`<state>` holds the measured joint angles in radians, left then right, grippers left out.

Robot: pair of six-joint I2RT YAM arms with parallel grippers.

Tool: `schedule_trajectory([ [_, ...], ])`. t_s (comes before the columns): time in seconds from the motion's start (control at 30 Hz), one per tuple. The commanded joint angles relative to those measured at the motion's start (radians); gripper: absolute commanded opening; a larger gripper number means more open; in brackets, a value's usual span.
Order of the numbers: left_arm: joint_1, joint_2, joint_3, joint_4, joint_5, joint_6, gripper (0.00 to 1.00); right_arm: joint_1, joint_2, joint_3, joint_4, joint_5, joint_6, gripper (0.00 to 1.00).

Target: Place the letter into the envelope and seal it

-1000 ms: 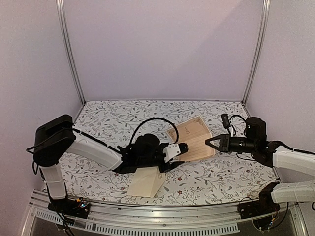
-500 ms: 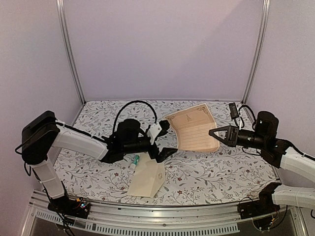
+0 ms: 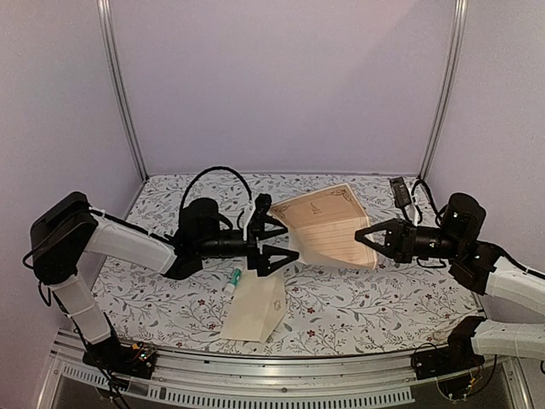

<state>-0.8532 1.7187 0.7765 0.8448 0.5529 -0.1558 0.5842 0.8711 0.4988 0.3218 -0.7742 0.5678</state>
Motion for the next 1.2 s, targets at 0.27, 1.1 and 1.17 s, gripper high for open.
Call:
schedule_trajectory([
  [0.27,0.035,-0.011,-0.064,0.231,0.263,-0.114,1.00,0.012,-0.064,0.062,0.060,0.174,0.002,0.00],
  [1.1,0.012,0.003,-0.211,0.707,0.219,-0.252,1.00,0.073,0.039,-0.020,0.317,0.166,0.074,0.00],
  [1.17,0.003,-0.006,-0.216,0.693,0.185,-0.232,1.00,0.088,0.048,-0.023,0.324,0.179,0.069,0.00],
])
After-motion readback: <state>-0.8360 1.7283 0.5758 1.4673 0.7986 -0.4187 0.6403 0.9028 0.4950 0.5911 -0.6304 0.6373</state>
